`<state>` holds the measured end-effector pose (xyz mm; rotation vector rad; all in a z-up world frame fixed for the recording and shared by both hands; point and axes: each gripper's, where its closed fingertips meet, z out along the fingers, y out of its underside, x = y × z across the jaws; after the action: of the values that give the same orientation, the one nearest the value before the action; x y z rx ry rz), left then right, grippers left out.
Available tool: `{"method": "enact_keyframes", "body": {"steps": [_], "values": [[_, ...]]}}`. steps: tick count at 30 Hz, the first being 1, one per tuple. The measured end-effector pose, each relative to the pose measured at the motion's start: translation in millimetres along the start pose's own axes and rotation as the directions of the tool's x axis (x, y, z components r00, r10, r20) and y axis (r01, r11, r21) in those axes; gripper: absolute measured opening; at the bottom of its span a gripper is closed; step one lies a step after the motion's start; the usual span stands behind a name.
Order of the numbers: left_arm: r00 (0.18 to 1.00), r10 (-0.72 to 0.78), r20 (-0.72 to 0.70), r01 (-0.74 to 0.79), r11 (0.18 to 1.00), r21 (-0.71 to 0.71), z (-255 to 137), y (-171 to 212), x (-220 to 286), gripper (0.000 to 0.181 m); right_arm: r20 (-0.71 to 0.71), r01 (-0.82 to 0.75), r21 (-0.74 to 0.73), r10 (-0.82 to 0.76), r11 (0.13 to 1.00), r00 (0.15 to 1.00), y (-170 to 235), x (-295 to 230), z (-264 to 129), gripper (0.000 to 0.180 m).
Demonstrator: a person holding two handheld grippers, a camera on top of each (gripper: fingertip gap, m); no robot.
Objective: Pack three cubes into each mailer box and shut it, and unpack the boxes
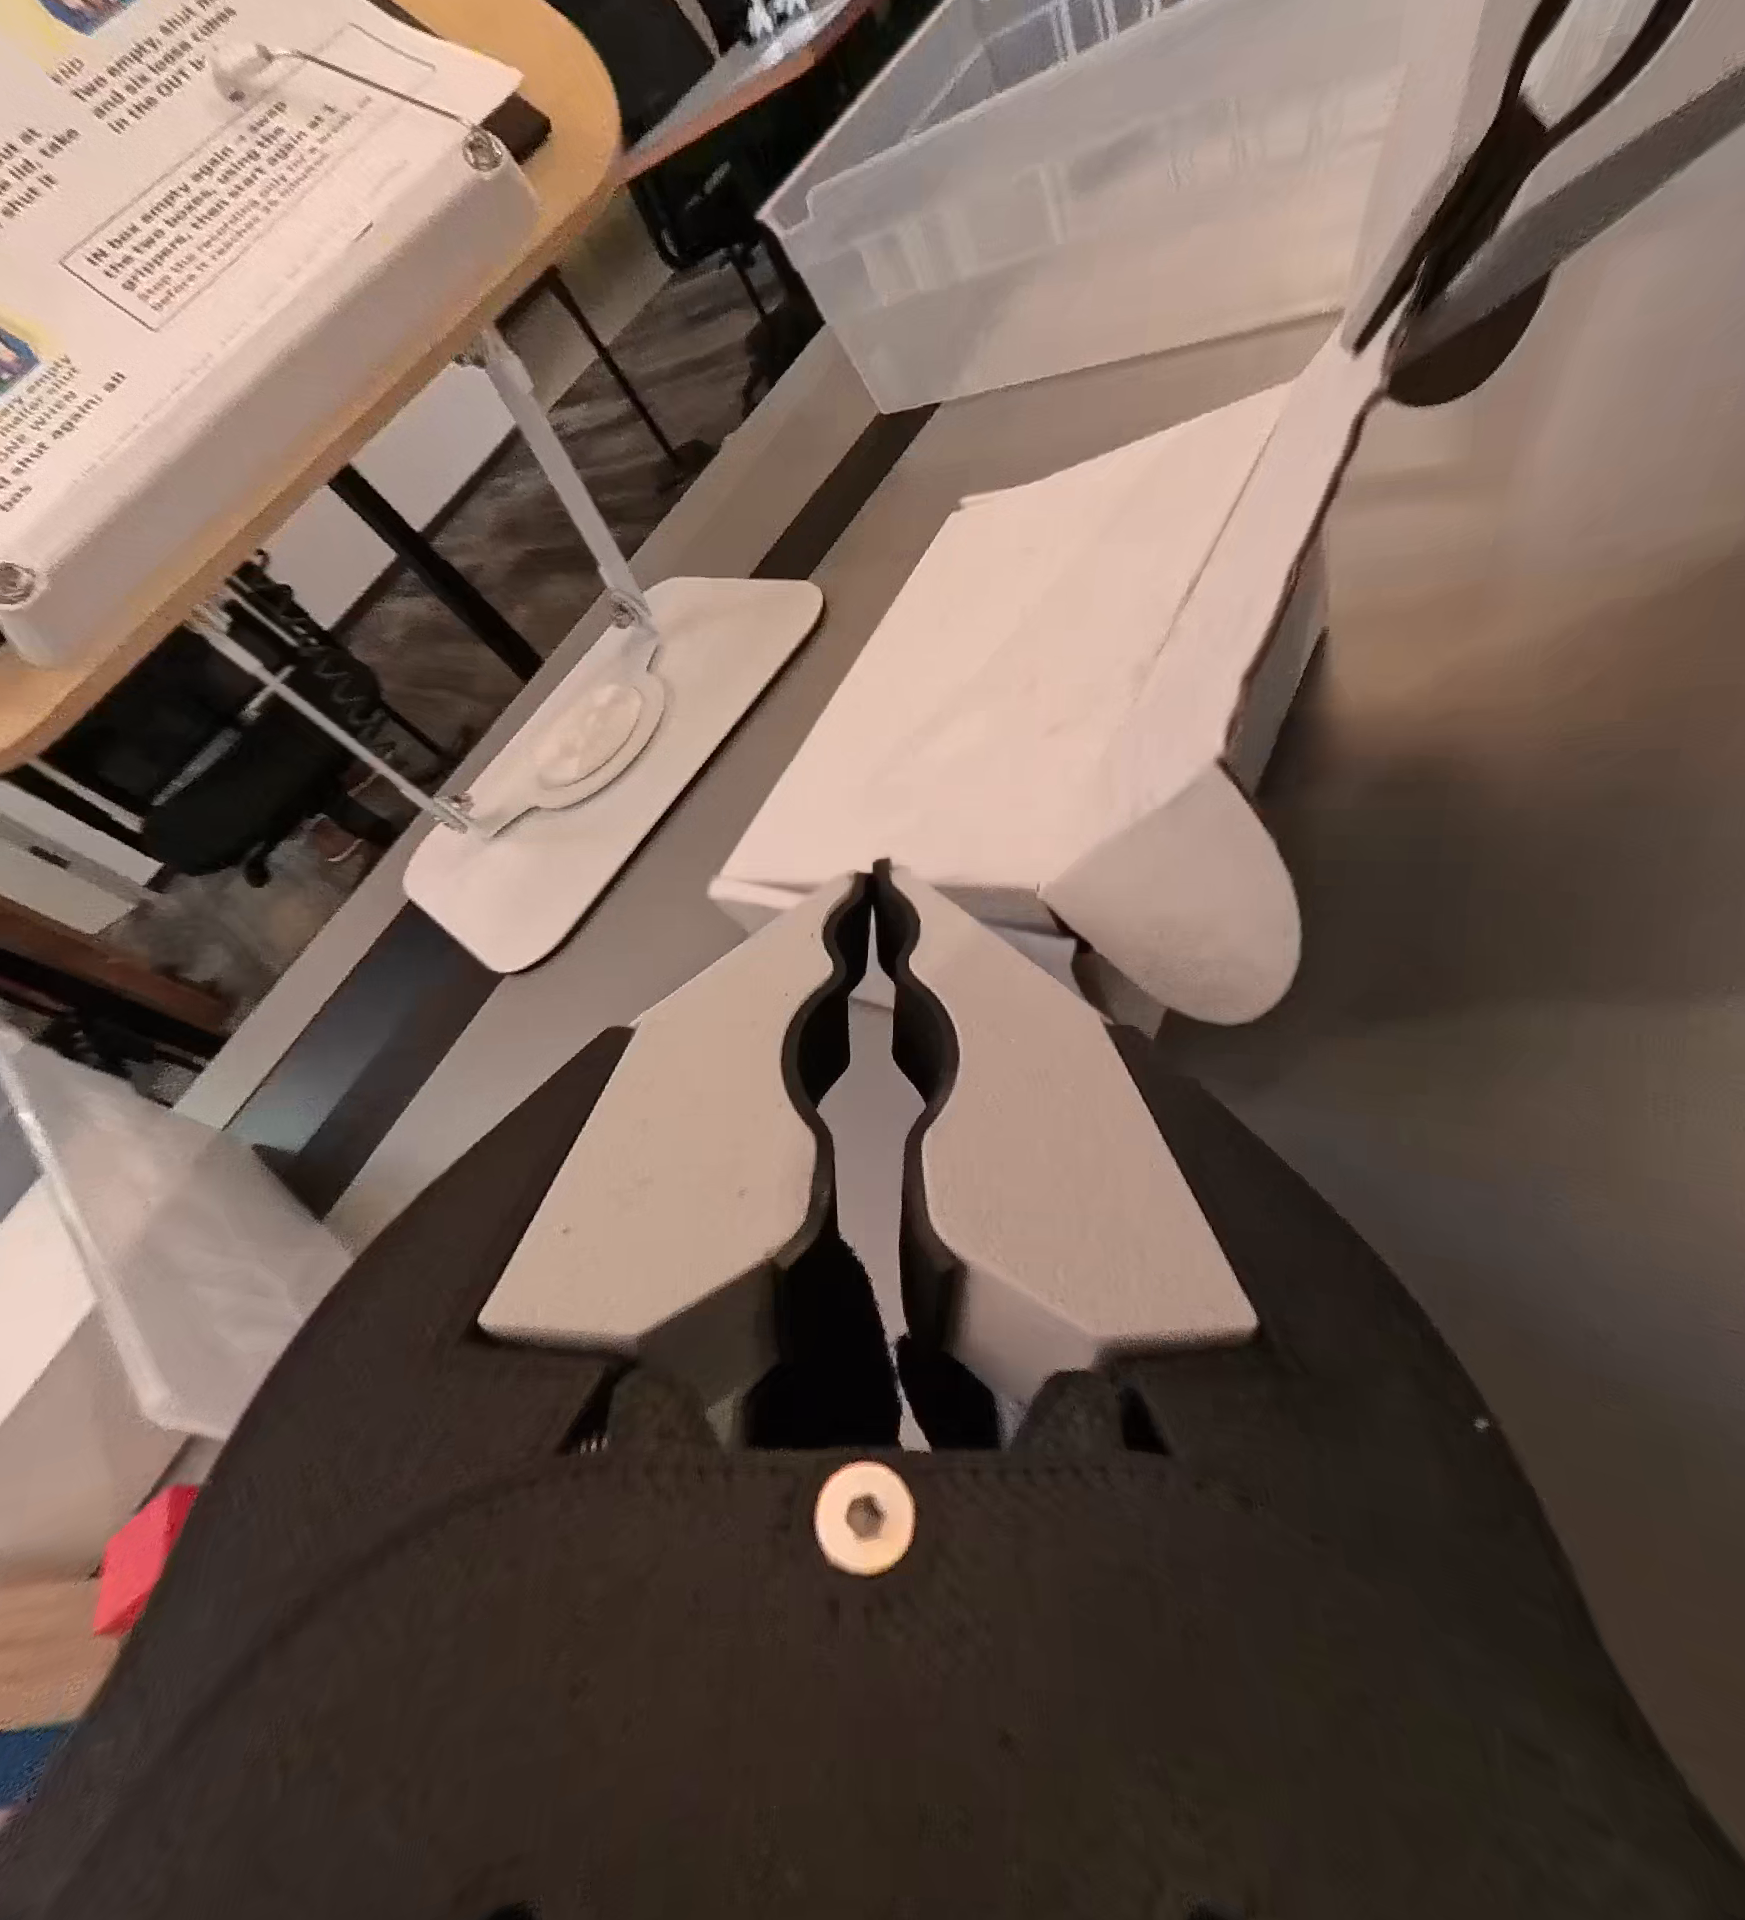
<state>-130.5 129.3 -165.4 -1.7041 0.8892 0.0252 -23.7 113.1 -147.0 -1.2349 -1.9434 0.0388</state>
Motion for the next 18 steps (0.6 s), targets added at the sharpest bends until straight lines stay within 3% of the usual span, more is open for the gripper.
{"method": "enact_keyframes", "body": {"steps": [11,18], "values": [[0.997,0.069,-0.042,-0.071,0.996,-0.045,9.5,12.3,18.4,0.000,0.021,-0.063,0.028,0.062,0.998,0.998,-4.8,13.6,-10.5,0.000],[0.989,0.134,-0.057,-0.136,0.990,-0.028,10.8,8.6,22.6,0.000,0.066,-0.237,-0.011,0.237,0.971,0.969,-7.3,48.6,-13.0,0.000]]}}
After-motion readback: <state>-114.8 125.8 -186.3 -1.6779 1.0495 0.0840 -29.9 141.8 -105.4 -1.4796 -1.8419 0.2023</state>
